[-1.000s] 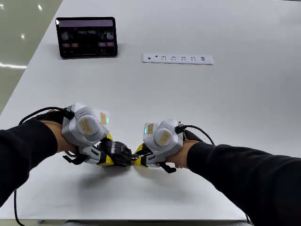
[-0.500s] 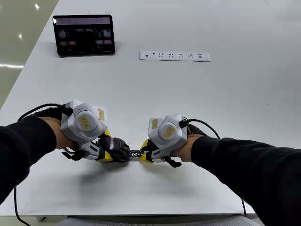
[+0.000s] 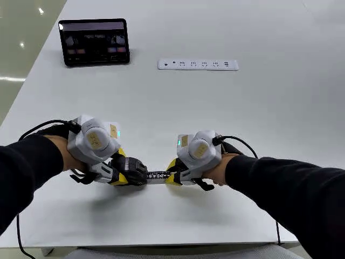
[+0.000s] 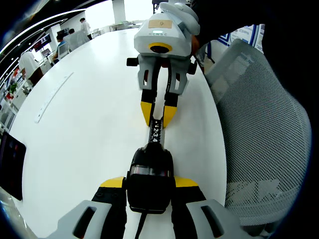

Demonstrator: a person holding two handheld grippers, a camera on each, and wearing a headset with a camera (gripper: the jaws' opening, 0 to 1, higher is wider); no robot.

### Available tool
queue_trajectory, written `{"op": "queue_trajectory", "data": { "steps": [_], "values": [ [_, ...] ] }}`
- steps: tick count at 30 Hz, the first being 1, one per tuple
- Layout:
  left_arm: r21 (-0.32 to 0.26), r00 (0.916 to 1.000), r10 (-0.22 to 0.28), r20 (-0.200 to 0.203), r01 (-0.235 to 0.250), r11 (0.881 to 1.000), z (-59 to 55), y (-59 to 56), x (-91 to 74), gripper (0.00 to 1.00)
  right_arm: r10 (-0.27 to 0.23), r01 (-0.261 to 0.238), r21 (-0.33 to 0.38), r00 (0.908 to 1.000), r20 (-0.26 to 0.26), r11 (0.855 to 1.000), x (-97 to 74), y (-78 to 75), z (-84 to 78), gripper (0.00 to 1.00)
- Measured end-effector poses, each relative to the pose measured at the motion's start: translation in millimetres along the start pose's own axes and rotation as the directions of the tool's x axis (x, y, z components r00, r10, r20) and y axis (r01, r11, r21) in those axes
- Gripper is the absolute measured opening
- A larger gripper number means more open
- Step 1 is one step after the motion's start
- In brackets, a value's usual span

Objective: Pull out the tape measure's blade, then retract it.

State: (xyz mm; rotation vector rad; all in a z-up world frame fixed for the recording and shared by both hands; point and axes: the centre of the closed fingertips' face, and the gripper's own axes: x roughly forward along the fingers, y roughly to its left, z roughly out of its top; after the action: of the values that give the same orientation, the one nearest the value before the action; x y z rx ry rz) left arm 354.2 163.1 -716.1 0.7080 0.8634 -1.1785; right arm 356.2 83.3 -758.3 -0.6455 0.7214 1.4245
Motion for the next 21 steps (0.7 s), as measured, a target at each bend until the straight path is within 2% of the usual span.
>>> {"op": "queue_trajectory", "data": {
  "steps": [21],
  "values": [
    [0.003, 1.0, 0.009, 0.0, -0.009, 1.0, -0.9, 1.1, 0.3, 0.3, -0.002, 0.002, 0.02, 0.9998, -0.018, 1.0, -10.8, -1.1, -16.6, 0.09]
  ]
}}
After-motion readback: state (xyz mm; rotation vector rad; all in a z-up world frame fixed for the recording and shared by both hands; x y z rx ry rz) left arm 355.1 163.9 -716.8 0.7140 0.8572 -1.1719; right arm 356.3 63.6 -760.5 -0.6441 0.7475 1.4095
